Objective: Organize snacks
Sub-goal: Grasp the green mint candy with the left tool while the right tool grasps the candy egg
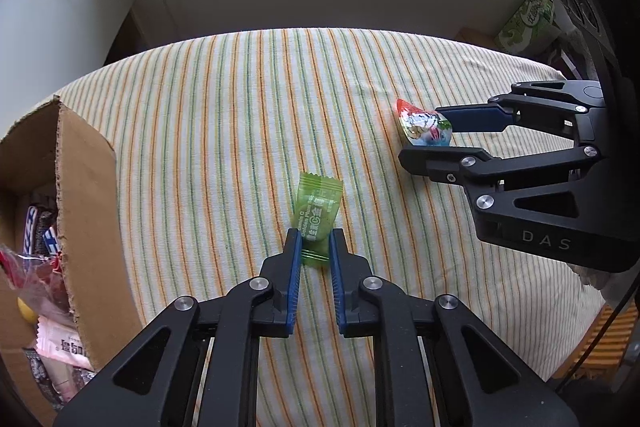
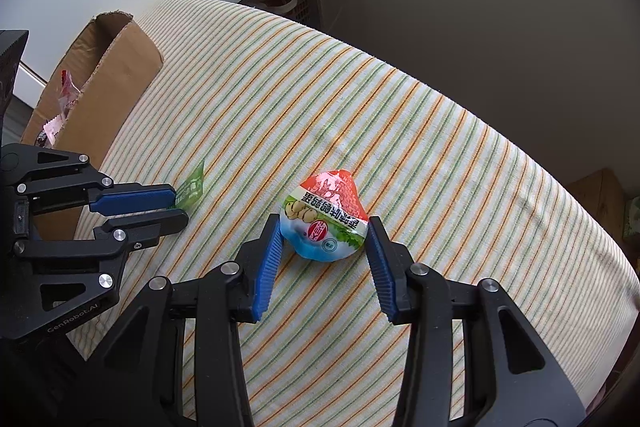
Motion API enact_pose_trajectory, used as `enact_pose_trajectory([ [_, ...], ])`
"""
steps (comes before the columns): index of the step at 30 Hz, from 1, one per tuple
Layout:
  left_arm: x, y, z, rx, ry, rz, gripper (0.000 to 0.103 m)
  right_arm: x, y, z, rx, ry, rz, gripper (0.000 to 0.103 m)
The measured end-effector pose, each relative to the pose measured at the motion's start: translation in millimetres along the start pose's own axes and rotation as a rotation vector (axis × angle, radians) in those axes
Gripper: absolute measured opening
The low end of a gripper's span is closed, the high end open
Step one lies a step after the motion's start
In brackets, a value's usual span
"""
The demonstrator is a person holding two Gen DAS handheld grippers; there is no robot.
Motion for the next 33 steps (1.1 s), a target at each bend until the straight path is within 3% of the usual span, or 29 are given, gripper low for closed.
enact_pose_trajectory([
  [8,-3.4,3.7,-6.9,-0.009,-0.031,0.0,0.013,5.4,-4.4,-3.9,-0.006,0.003,-0.003,0.044],
  [10,-5.5,6.1,-4.9,0.002,-0.023,0.001,0.02,9.7,-6.4,-6.6,-0.004,0.0,-0.006,0.044],
  [12,-7.1,7.9,-2.8,0.011,-0.003,-0.003,0.033,16.2,-9.6,-11.8,-0.006,0.0,-0.008,0.044],
  [14,-9.3,10.7,-0.3,0.026,-0.001,-0.004,0.035,18.3,-10.9,-13.4,-0.007,-0.002,-0.008,0.044],
  [19,-13.7,16.8,-5.1,-0.008,0.005,-0.015,0.034,23.9,-14.0,-18.7,-0.013,-0.01,-0.009,0.044],
  [21,-14.4,17.7,-7.0,-0.015,0.01,-0.016,0.02,23.5,-11.9,-17.3,-0.019,-0.011,-0.01,0.043],
  [33,8.7,17.0,1.7,0.032,-0.006,-0.051,0.019,41.7,-7.7,-10.2,-0.01,-0.021,-0.04,0.043],
])
Point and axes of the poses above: each gripper's, at about its wrist camera, not at the fingertips, and x roughly against the way its jaws point, z to its left, y to its top, the point moved 3 cm from there along -x, roughly the way its jaws point, and after that the axes turned 12 degrees about -z, right-handed, at the moved point
